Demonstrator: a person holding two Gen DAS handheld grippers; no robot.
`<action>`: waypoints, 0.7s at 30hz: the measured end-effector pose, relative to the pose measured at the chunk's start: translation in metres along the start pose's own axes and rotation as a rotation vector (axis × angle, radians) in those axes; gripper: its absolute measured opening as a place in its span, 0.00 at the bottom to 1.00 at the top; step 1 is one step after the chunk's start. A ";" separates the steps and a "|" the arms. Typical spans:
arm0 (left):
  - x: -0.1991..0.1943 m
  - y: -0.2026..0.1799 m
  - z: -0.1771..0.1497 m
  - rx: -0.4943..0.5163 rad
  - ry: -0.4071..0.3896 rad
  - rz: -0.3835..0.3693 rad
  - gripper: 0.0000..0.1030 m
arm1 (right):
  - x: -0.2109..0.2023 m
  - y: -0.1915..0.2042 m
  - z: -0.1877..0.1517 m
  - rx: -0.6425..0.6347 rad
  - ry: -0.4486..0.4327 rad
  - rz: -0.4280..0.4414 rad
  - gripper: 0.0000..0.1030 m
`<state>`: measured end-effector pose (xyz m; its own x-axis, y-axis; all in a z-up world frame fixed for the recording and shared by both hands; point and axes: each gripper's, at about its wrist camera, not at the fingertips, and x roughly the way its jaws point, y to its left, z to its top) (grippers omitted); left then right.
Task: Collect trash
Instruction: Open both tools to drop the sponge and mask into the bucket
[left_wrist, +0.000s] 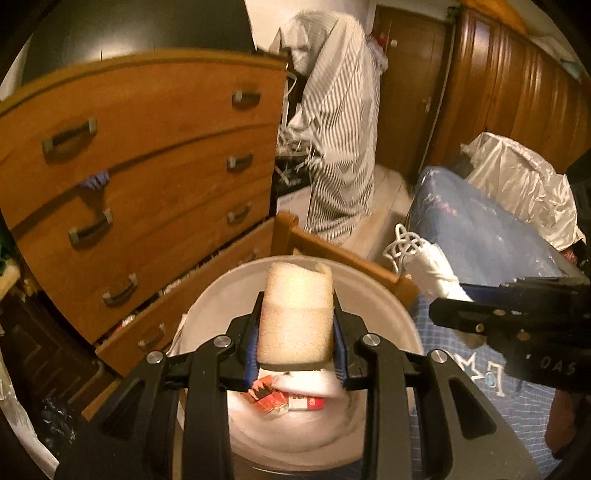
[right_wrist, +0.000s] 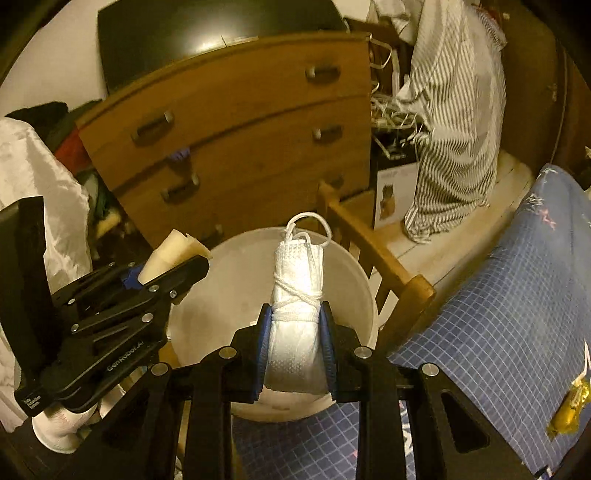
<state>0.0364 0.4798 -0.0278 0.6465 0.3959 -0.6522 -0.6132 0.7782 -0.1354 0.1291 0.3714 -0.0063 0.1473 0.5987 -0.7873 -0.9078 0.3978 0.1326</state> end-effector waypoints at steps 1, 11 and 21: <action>0.005 0.004 0.000 -0.003 0.013 0.002 0.28 | 0.005 -0.003 0.001 0.002 0.013 0.001 0.26; 0.036 0.036 -0.009 -0.048 0.094 0.027 0.28 | 0.045 -0.020 0.006 0.006 0.084 -0.005 0.26; 0.043 0.041 -0.009 -0.051 0.095 0.066 0.57 | 0.047 -0.025 0.002 0.013 0.074 0.010 0.39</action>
<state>0.0349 0.5239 -0.0679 0.5600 0.3955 -0.7280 -0.6768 0.7252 -0.1266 0.1593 0.3913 -0.0455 0.1089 0.5499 -0.8281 -0.9038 0.4016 0.1478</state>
